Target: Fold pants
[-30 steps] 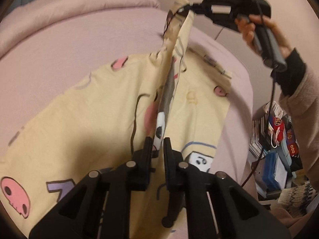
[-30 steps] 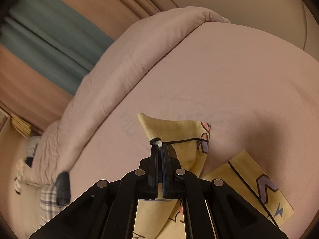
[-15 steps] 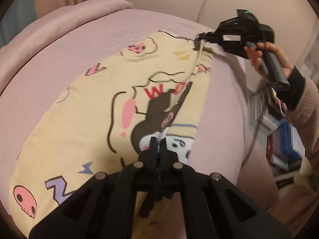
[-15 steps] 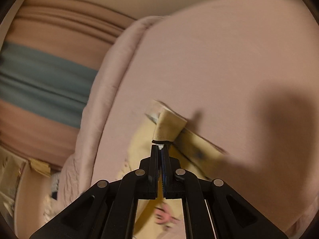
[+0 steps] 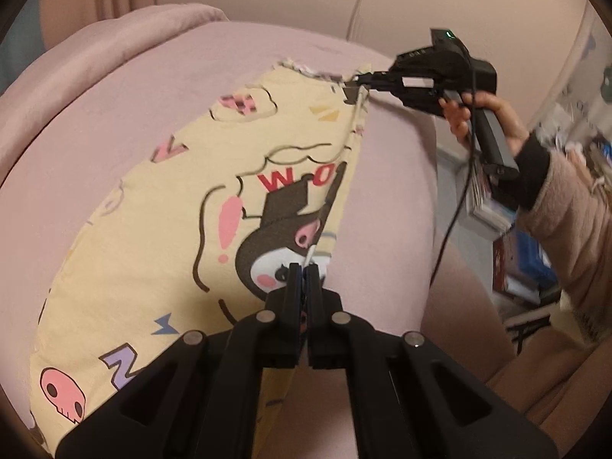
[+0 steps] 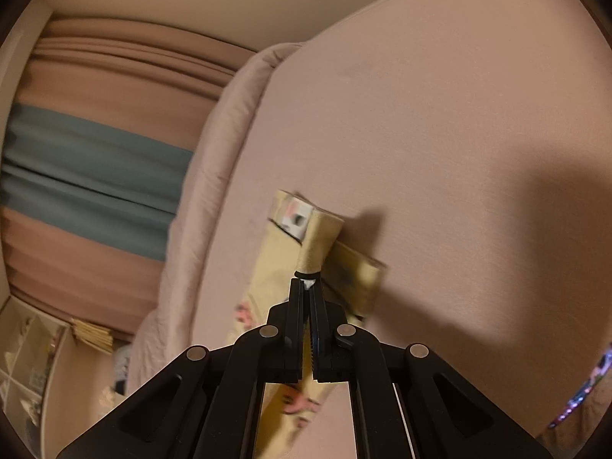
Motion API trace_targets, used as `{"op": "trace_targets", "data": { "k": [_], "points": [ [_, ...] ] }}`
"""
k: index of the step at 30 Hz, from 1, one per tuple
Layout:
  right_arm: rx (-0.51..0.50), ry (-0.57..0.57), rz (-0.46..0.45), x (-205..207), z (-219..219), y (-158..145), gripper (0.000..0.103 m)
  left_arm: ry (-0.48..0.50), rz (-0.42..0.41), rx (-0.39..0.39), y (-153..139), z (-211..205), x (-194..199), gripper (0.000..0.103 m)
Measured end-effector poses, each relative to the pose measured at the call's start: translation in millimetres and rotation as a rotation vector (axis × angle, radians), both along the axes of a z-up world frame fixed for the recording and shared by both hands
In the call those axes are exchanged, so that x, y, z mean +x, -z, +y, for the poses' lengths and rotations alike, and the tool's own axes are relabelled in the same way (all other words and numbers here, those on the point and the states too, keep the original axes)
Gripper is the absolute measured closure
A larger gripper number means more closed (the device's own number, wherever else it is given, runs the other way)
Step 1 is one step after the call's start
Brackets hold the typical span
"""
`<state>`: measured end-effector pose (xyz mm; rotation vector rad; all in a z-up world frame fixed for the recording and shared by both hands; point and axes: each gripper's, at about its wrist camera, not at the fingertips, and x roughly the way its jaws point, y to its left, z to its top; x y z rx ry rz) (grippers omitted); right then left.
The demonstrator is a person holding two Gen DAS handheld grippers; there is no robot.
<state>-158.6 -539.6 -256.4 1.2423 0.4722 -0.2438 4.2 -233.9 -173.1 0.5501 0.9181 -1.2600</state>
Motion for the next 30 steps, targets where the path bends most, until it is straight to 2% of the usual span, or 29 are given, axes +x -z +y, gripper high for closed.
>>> {"op": "trace_targets", "data": {
  "k": [1,4,7,11,12,13,14,15,17,18,20,22,24,26,28,30],
  "points": [
    [0.018,-0.003,0.029,2,-1,8,0.1,0.004,0.001,0.021,5,-2,-1,0.102],
    [0.062,-0.002,0.04,5,-3,22,0.1,0.022,0.025,0.058,19,-5,-9,0.102],
    [0.027,-0.015,0.044,10,-3,19,0.1,0.035,-0.067,0.105,28,-8,-20,0.102],
    [0.022,-0.076,0.086,5,-9,14,0.097,0.012,0.006,0.103,25,7,-11,0.099],
    [-0.002,-0.066,0.112,-1,-11,10,0.091,0.007,0.025,0.075,17,18,-9,0.099],
    [-0.042,-0.034,0.148,-11,-15,3,0.074,0.004,0.04,0.058,12,24,-9,0.099],
    [-0.078,0.004,0.161,-20,-18,-5,0.065,-0.008,0.073,0.025,3,37,-5,0.099],
    [-0.139,0.032,0.172,-27,-19,-18,0.064,-0.024,0.093,0.0,-3,44,-3,0.097],
    [-0.279,0.006,0.179,-22,-11,-43,0.064,-0.077,0.124,-0.051,-12,55,9,0.091],
    [-0.336,-0.048,0.171,-9,-3,-56,0.064,-0.135,0.117,-0.074,-12,57,21,0.087],
    [-0.364,-0.166,0.142,24,17,-63,0.064,-0.214,0.116,-0.092,-5,54,38,0.083],
    [-0.379,-0.287,0.142,61,39,-56,0.064,-0.305,0.133,-0.08,15,53,58,0.084],
    [-0.42,-0.378,0.245,92,59,-34,0.064,-0.371,0.162,-0.03,37,65,67,0.084],
    [-0.463,-0.404,0.293,97,60,-17,0.069,-0.376,0.157,-0.032,43,89,60,0.084],
    [-0.437,-0.395,0.252,90,50,-15,0.07,-0.402,0.154,-0.027,42,123,52,0.084],
    [-0.42,-0.356,0.298,84,36,-19,0.07,-0.464,0.199,-0.026,43,164,49,0.084]
  ]
}}
